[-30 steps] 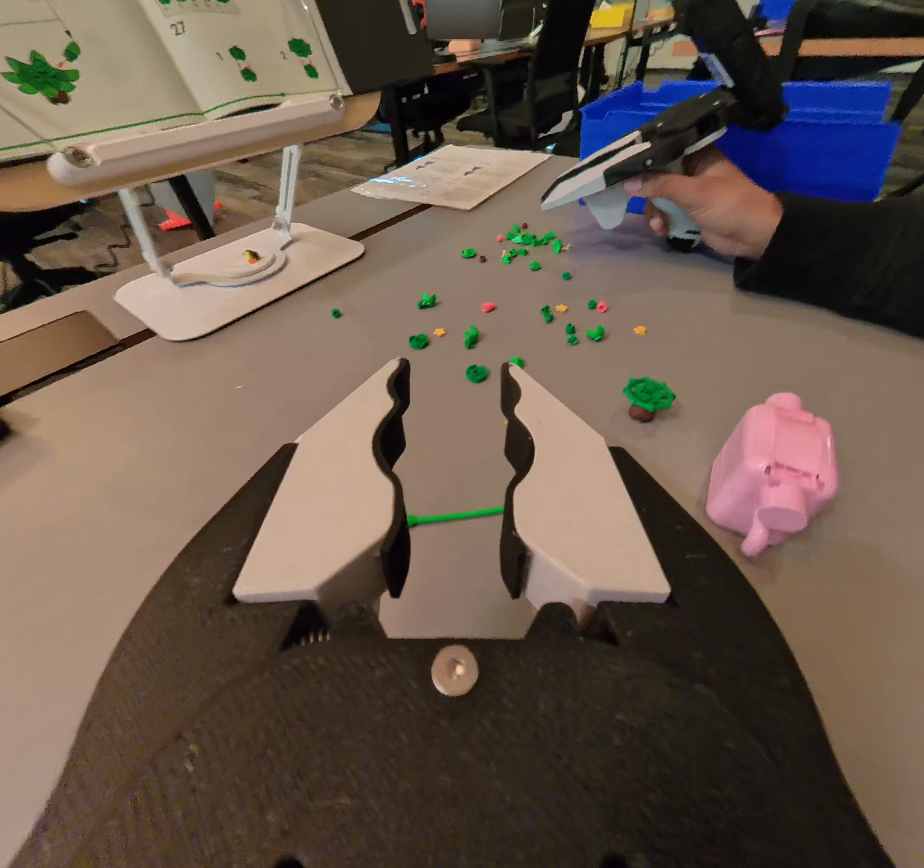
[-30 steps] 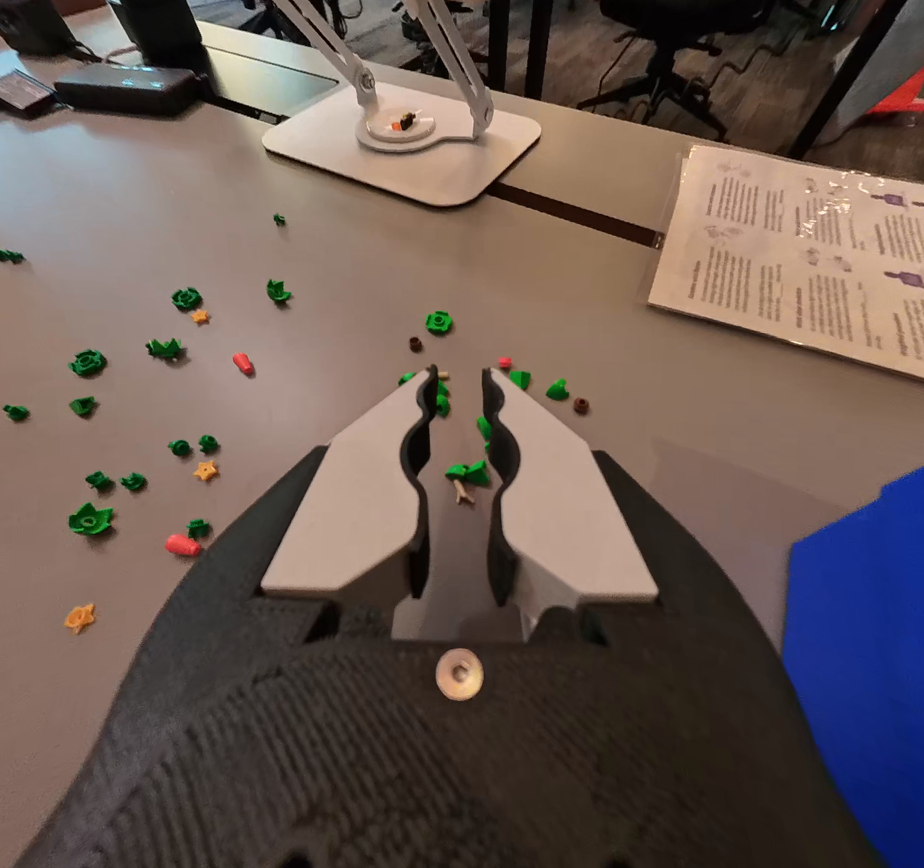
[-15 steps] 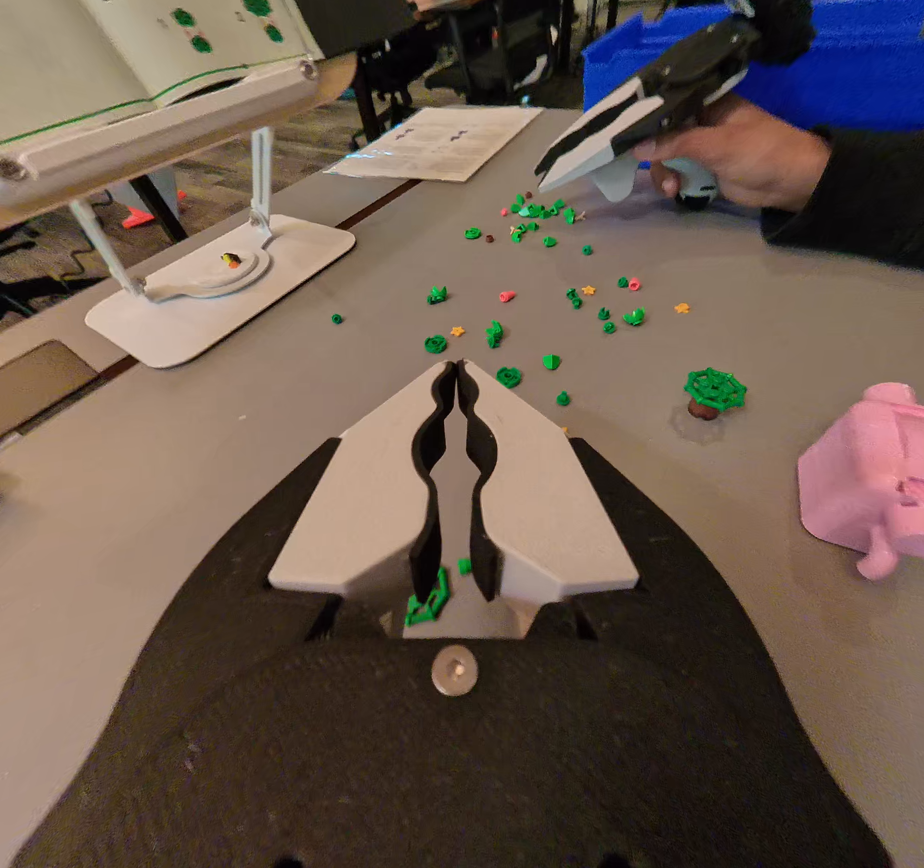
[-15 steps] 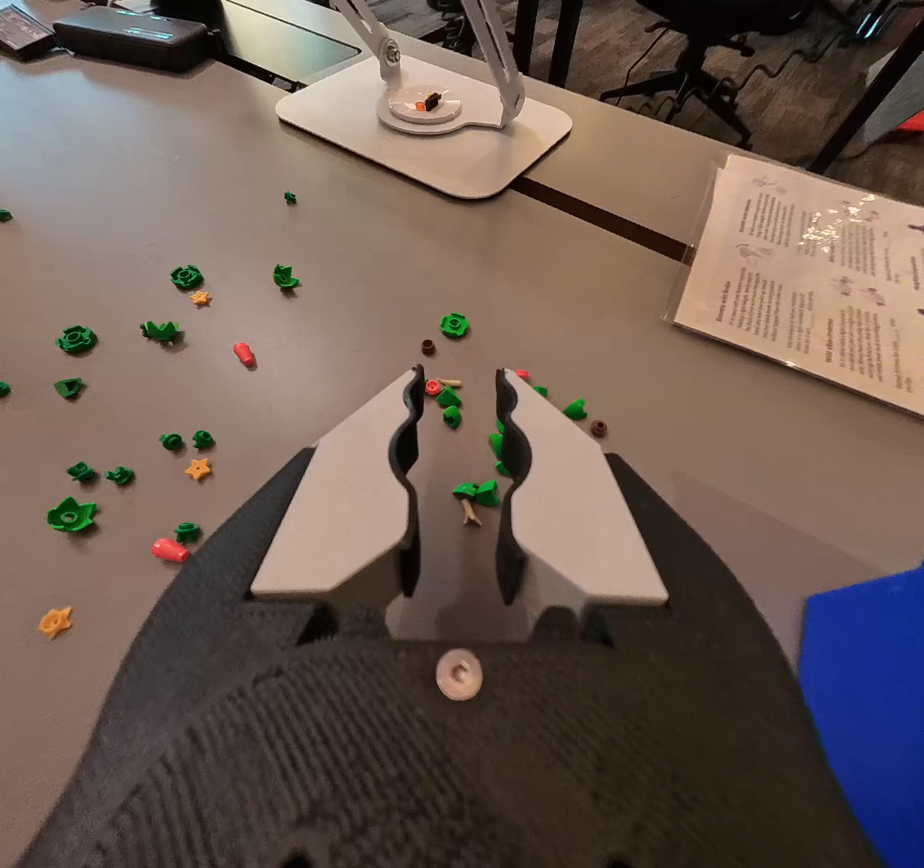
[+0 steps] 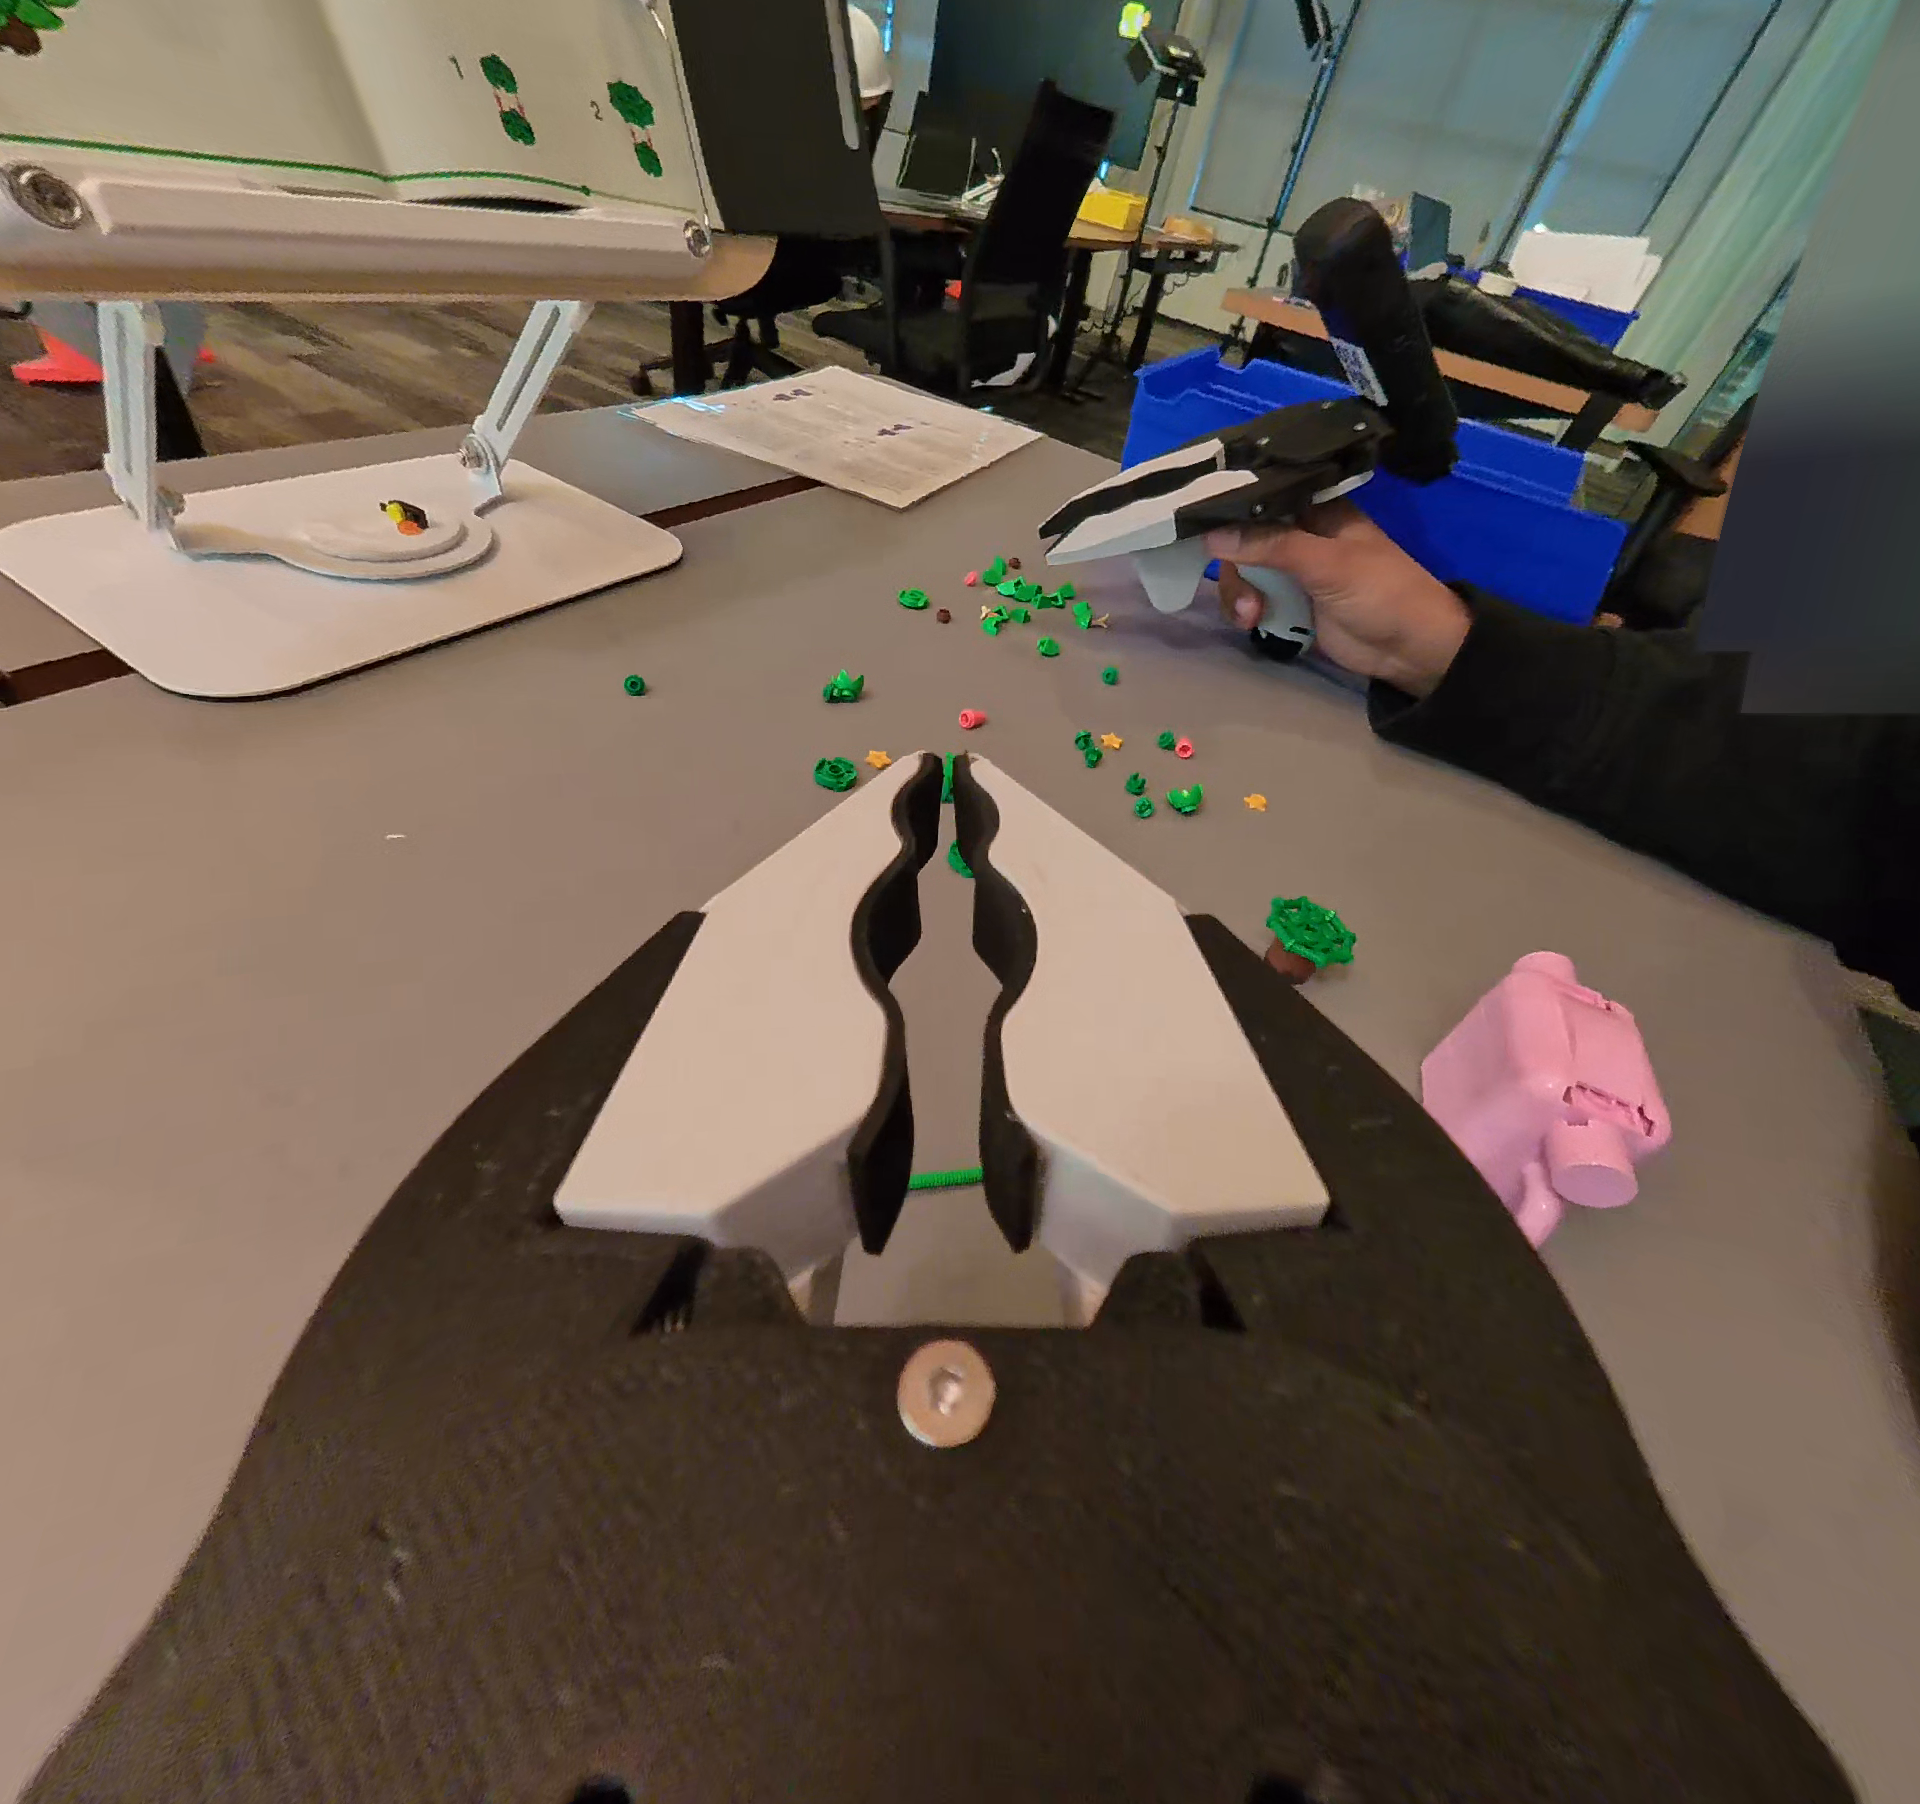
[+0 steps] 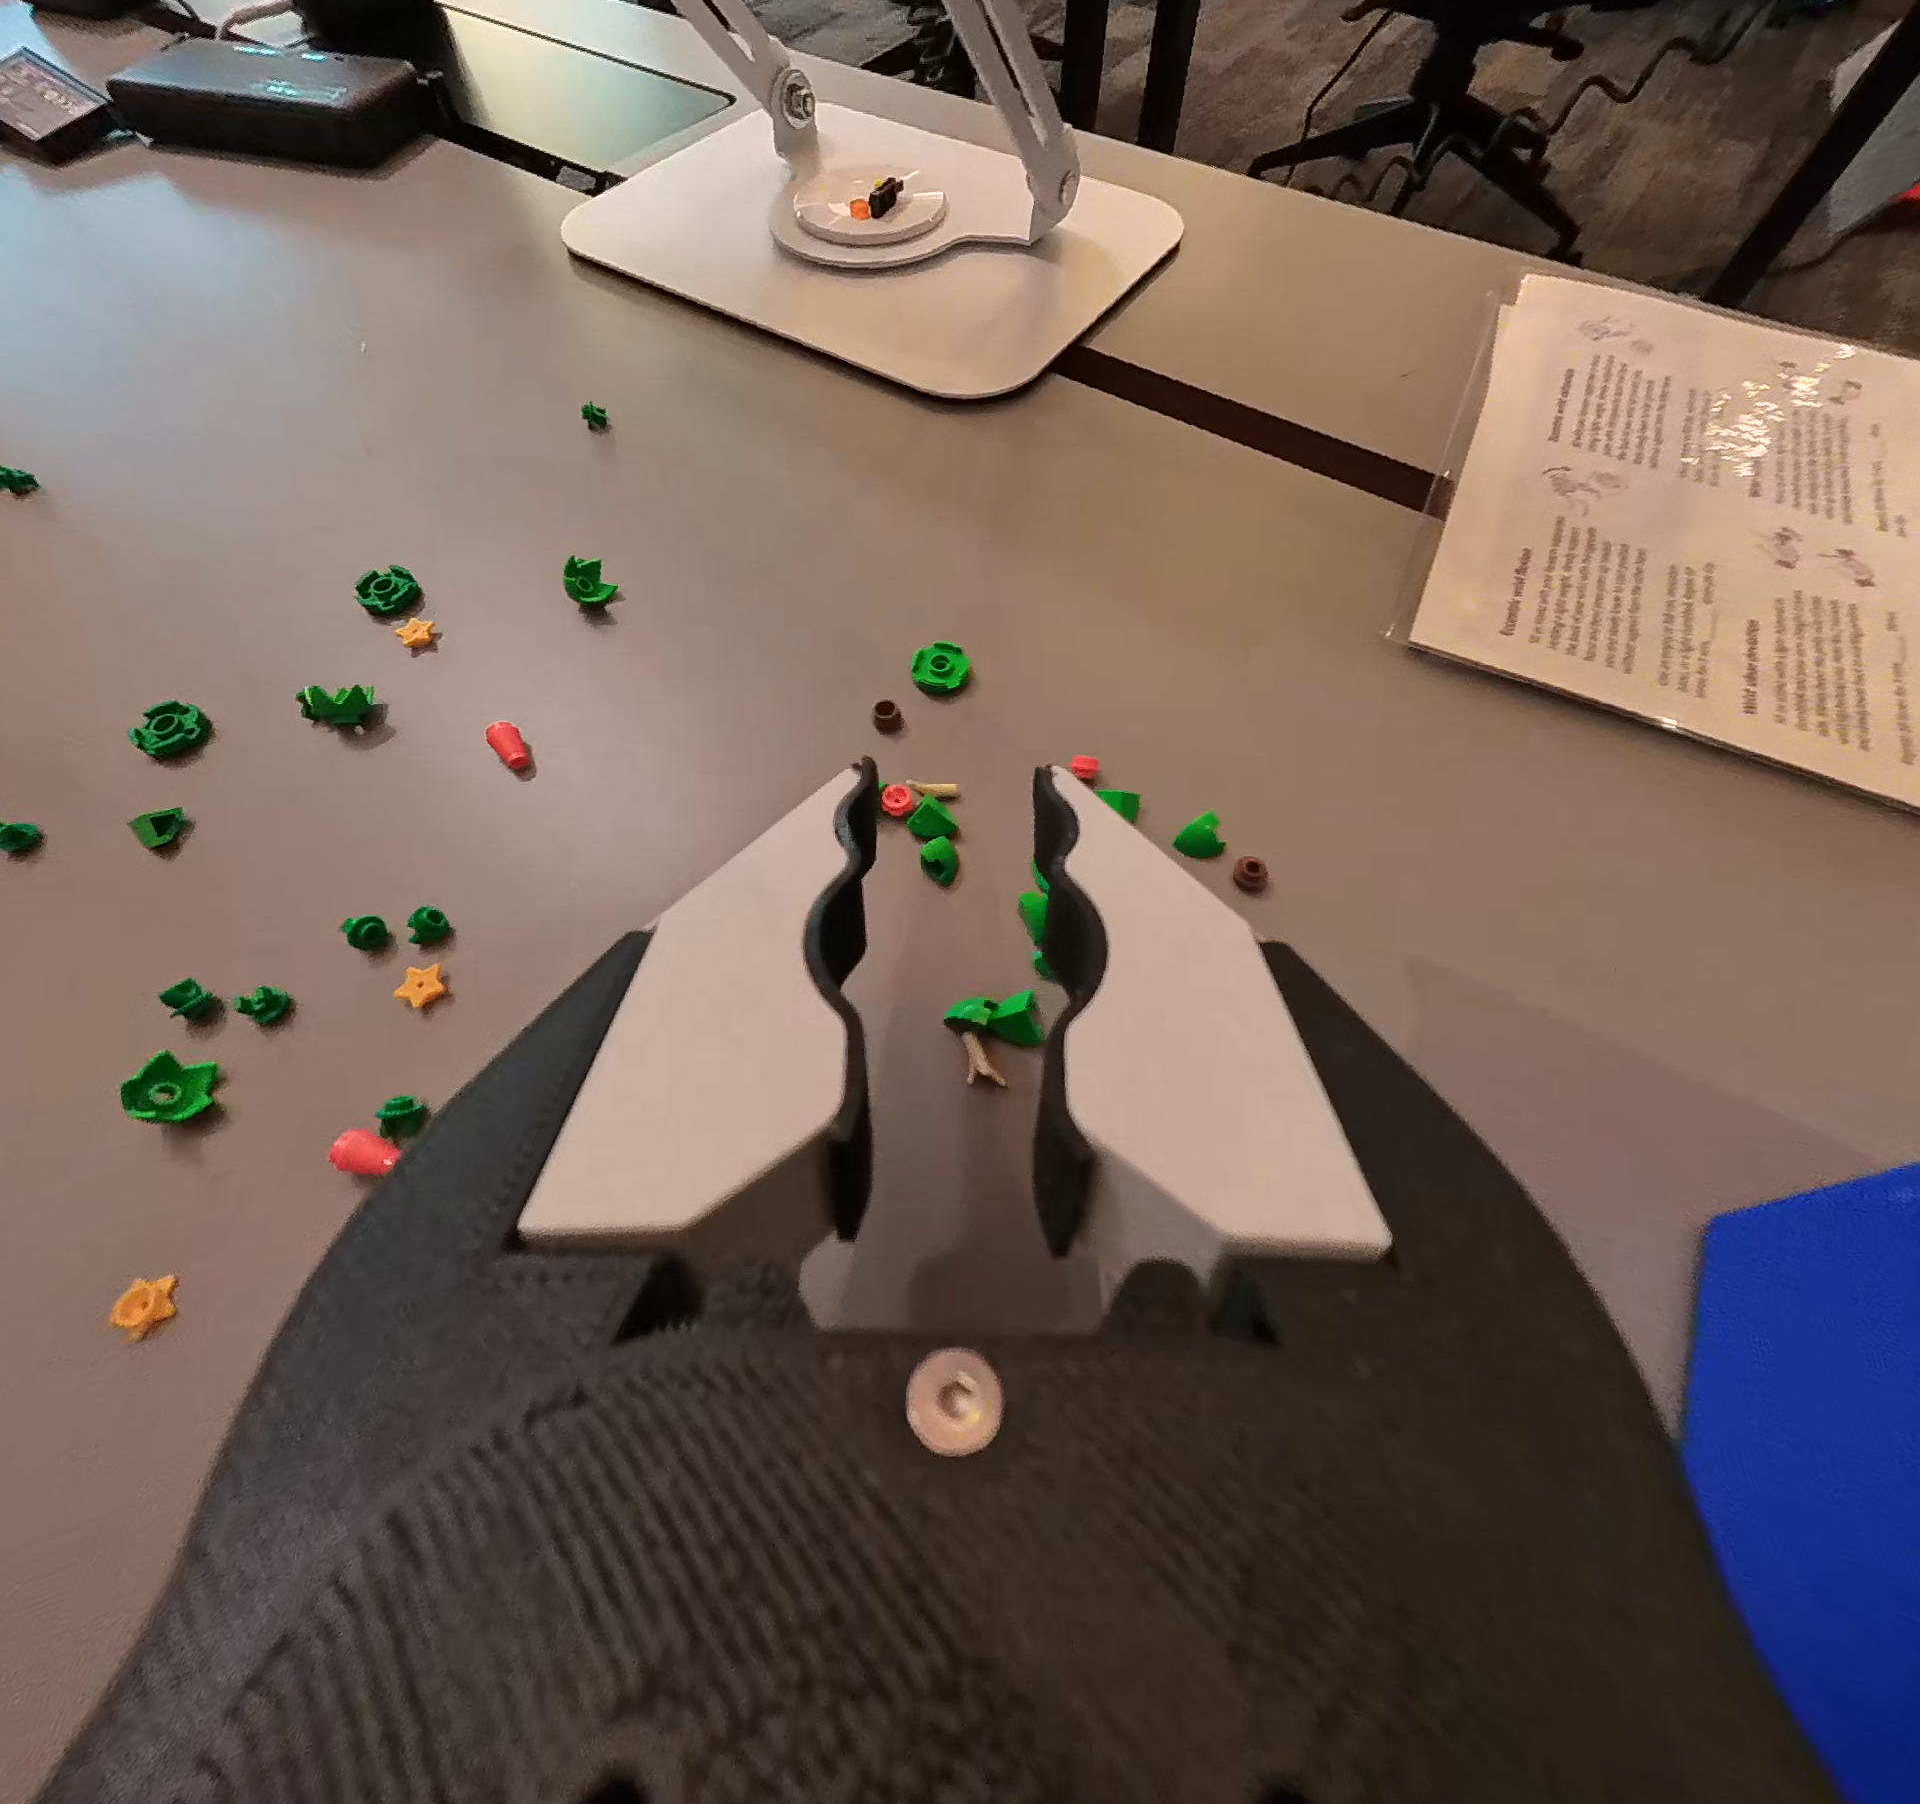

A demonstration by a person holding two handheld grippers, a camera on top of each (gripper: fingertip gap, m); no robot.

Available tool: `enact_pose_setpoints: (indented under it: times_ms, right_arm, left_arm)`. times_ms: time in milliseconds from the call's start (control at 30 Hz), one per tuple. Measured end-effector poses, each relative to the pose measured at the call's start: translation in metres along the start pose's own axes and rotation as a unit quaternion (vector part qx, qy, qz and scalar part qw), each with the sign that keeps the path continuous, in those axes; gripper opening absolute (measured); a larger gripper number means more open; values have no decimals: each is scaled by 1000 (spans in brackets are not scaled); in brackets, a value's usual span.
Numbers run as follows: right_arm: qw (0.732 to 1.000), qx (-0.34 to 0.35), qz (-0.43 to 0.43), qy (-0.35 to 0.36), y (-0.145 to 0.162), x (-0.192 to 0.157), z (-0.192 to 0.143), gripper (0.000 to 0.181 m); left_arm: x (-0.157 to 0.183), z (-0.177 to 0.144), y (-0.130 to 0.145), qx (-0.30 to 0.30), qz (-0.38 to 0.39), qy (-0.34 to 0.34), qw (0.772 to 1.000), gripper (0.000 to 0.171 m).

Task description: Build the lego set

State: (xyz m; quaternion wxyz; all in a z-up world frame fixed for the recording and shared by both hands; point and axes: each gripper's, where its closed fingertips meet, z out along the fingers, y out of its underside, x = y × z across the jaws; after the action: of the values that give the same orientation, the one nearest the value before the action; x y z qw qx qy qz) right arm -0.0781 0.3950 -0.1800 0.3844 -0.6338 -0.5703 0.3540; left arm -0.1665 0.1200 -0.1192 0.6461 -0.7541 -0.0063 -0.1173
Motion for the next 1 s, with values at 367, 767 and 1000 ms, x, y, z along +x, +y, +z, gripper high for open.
enact_pose_setpoints:
  times_ms: [367, 767, 1000]
  right_arm:
    - [1000, -4, -4, 2, 1, 0, 1, 28]
    - [1000, -5, -8, 3, 1, -1, 1, 29]
    - [1000, -6, -9, 2, 1, -1, 1, 29]
  left_arm:
    - [1, 5, 7, -11, 0, 1, 1000, 2]
    - [-3, 6, 10, -8, -26, 5, 1000, 4]
    - [-3, 7, 10, 1, -59, 23, 998, 5]
